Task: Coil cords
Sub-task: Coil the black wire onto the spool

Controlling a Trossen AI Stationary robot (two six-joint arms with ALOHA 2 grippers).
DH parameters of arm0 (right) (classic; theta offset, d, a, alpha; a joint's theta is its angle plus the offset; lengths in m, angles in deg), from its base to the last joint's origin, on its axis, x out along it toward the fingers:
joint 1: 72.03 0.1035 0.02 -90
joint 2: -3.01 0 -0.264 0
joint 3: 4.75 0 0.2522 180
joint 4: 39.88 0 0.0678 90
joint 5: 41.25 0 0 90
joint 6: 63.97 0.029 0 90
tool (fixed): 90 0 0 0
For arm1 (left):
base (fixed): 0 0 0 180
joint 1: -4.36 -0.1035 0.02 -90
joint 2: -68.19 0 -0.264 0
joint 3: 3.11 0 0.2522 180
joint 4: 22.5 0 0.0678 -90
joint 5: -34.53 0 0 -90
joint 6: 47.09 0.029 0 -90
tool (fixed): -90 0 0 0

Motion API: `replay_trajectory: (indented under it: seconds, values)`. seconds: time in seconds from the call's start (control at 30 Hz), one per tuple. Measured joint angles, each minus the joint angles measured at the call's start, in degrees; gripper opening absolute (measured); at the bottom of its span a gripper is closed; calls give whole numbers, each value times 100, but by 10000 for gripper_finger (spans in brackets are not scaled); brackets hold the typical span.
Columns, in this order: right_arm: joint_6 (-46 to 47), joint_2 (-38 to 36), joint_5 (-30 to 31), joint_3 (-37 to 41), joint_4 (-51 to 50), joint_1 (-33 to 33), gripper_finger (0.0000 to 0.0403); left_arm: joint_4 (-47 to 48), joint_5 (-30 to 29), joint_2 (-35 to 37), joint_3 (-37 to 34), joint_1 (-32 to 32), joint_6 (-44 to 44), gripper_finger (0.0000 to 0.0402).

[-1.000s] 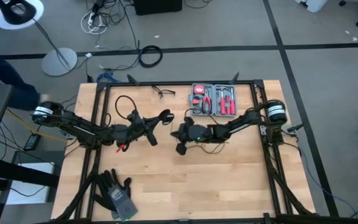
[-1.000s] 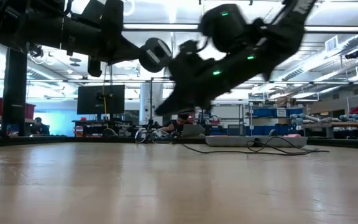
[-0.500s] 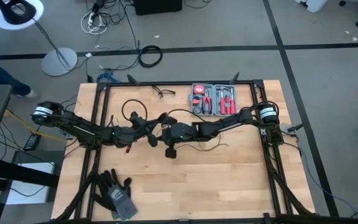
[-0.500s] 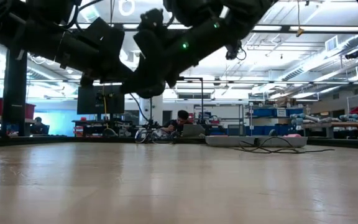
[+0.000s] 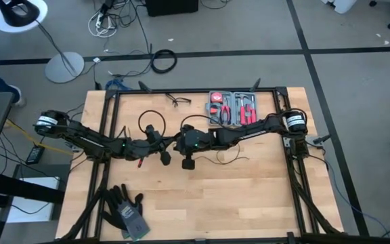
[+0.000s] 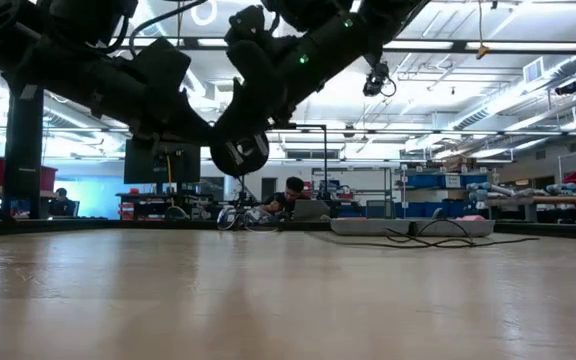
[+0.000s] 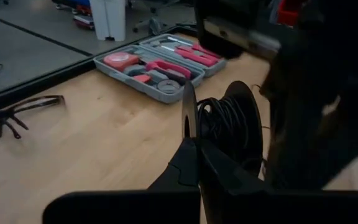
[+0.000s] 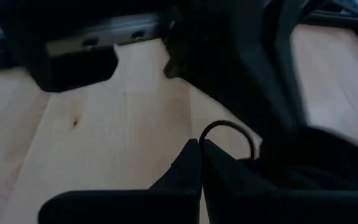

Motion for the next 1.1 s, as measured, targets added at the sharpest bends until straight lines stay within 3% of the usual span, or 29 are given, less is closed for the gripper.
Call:
replay_trajectory:
  seconds: [0.4,0.7,0.93,1.1]
  values:
    - [235,-771,1074,-5,-1585,-74,5,335,190,2,2,2,-256,0]
    - [682,-817,1110,4,-2695,-183,24,170,550,2,2,4,-371,0]
    - [1160,-788,994,833,-2241,-147,25,-127,457,2,-2,15,-316,0]
    - [1440,-1056,758,2116,-396,69,26,-195,356,4,-36,17,-302,0]
